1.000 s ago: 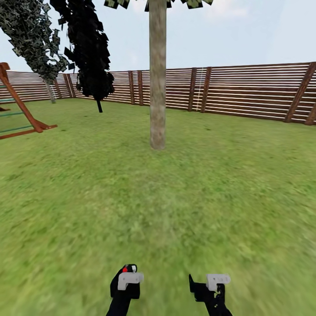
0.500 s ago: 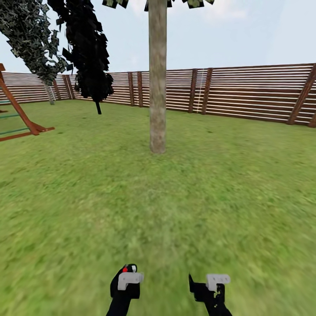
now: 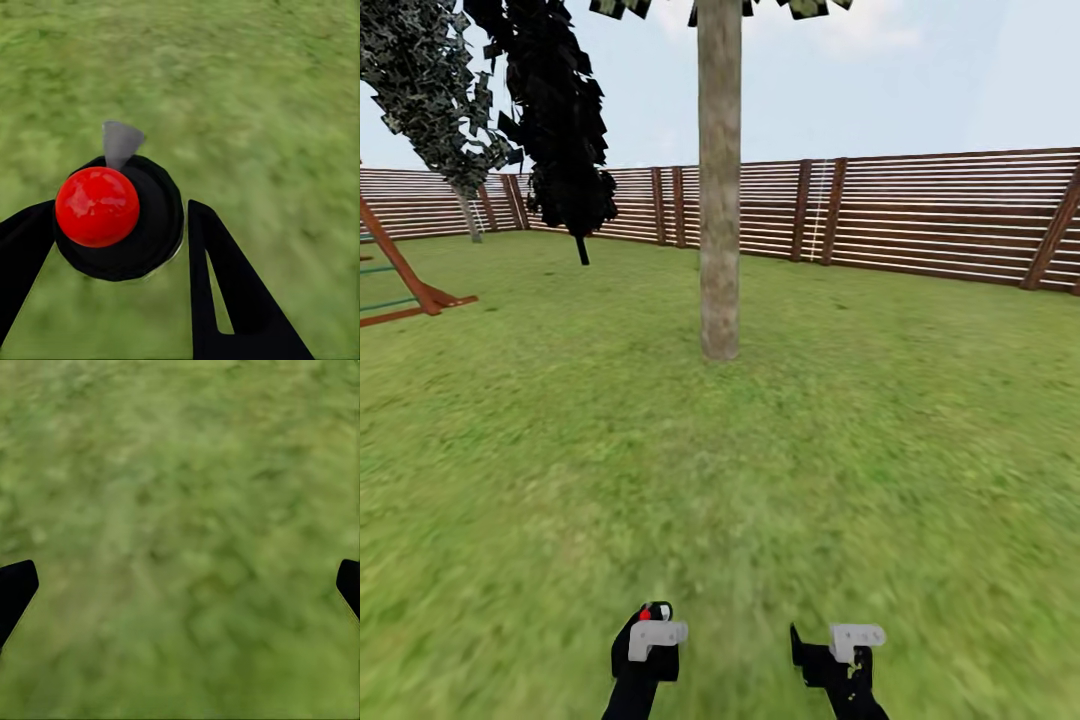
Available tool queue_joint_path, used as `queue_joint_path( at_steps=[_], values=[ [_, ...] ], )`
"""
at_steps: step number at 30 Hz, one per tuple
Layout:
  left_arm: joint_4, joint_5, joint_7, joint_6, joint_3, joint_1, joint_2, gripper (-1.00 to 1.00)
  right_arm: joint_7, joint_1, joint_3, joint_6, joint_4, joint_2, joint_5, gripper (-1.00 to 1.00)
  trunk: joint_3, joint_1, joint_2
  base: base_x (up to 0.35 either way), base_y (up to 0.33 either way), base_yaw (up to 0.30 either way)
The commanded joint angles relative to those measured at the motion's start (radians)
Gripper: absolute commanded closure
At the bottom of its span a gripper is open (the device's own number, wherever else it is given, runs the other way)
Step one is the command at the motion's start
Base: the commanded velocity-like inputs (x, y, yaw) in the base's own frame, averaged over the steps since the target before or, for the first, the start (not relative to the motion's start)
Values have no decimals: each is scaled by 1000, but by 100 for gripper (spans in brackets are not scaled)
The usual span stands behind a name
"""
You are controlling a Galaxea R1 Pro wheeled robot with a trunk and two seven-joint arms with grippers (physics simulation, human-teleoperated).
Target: In the garden, pick up the pesticide atomizer on the floor and spray pesticide onto both trees until each tree trunk is fully covered.
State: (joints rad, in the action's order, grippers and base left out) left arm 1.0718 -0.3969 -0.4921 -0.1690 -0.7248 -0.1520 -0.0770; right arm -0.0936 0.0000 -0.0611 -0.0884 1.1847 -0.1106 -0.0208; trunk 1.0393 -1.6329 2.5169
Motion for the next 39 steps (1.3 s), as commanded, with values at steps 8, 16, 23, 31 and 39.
queue_joint_path(
  at_steps=[8,16,23,31,39],
  values=[
    [0,-10,-6,-7,-5,-1,-1,100,-8,0,-2,-7,3,0,-2,-100,-1,0,0,335,0,57],
    [0,-10,-6,-7,-5,-1,-1,100,-8,0,-1,-7,3,0,-2,-100,-2,0,0,335,0,4],
    [0,-10,-6,-7,-5,-1,-1,100,-8,0,0,-7,3,1,-2,-100,-2,0,0,335,0,0],
    [0,-10,-6,-7,-5,-1,-1,100,-6,0,0,-7,2,1,-2,-100,-2,0,0,335,0,0],
    [0,-10,-6,-7,-5,-1,-1,100,-8,0,0,-7,2,1,-2,-100,-2,0,0,335,0,0]
  ],
)
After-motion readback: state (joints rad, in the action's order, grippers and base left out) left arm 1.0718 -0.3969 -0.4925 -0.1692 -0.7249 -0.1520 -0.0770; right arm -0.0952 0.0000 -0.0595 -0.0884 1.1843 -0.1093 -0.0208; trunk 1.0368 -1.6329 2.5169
